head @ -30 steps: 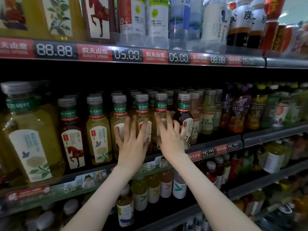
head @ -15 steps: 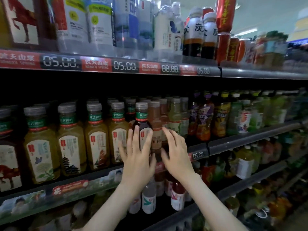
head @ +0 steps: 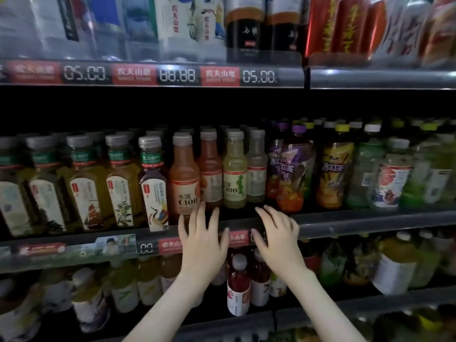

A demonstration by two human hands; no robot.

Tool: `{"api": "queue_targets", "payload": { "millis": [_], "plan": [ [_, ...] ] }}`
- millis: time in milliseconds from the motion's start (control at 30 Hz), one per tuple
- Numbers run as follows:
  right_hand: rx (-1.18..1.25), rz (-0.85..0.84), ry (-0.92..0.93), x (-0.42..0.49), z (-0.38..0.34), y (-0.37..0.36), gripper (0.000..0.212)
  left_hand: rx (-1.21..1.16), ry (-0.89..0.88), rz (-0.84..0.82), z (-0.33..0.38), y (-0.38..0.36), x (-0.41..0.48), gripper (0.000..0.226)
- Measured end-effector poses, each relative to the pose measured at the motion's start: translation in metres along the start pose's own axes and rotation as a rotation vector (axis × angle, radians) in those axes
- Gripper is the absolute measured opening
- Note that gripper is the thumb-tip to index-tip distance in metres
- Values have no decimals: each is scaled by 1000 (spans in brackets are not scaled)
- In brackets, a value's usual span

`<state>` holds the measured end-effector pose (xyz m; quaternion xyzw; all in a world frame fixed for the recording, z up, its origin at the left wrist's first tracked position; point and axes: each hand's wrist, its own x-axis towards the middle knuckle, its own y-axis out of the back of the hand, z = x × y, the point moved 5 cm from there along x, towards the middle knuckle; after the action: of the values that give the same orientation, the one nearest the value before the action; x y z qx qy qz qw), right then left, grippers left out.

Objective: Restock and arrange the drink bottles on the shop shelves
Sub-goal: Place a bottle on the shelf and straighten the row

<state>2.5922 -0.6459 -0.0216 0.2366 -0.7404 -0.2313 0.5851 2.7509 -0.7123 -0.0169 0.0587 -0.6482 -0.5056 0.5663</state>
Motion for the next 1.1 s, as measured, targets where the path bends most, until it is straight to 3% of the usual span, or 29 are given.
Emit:
{"api": "queue_targets", "payload": {
  "millis": [167,300,400,533,733,833,933,1100],
  "plan": [
    [101,163,-319,40,32,29,73,-7,-55,36,20,6,19,49],
    [372,29,-592,72,61,24,95,-76,-90,55,33,5,27,43],
    [390,-76,-721,85,73,20,84,-151,-108,55,41,7,29,49],
    [356,-114,-696,84,75,24,67,-228,-145,41,43,8,30,50],
    [399,-203,-626,82,75,22,78,-340,-119,-66,60,3,42,52],
    [443,-249,-545,74,78,26,71,-385,-159,-62,79,2,48,55],
    [363,-156,-438,60,94,46,64,-418,-186,-55,102,-4,49,57],
    [108,191,-307,47,153,105,55,-433,-228,-8,158,-17,46,56]
  ]
}}
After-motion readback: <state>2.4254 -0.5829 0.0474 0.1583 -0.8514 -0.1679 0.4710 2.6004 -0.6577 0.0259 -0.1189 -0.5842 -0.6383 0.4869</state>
